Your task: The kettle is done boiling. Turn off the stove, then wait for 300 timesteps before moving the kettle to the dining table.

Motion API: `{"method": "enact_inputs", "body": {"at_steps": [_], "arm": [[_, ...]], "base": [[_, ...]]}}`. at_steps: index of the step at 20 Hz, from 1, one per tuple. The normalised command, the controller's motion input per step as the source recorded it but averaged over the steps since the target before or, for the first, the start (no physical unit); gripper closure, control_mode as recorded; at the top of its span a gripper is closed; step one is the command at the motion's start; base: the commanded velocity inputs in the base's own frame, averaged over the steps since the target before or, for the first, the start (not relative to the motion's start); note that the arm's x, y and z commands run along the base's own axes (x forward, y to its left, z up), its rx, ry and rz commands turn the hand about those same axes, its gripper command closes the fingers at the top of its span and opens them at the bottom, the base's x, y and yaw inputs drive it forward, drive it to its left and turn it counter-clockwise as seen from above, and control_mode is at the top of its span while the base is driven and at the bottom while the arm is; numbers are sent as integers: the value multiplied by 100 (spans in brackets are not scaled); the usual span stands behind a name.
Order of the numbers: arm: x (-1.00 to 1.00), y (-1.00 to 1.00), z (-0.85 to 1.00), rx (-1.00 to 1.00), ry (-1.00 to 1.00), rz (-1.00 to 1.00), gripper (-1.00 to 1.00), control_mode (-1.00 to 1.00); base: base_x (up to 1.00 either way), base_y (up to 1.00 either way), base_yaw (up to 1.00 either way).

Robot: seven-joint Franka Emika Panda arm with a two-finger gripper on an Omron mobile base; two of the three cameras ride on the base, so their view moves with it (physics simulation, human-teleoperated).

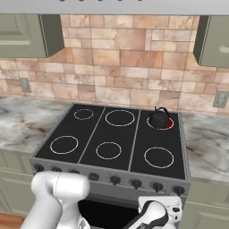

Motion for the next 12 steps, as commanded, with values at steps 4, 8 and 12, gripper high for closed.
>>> {"method": "enact_inputs", "body": {"at_steps": [4, 8, 12], "arm": [[15, 0, -5, 0, 0, -1, -100, -100], [16, 0, -3, 0, 0, 0, -100, -100], [11, 0, -5, 0, 0, 0, -100, -100]], "base": [[0, 0, 0], [0, 0, 0], [0, 0, 0]]}}
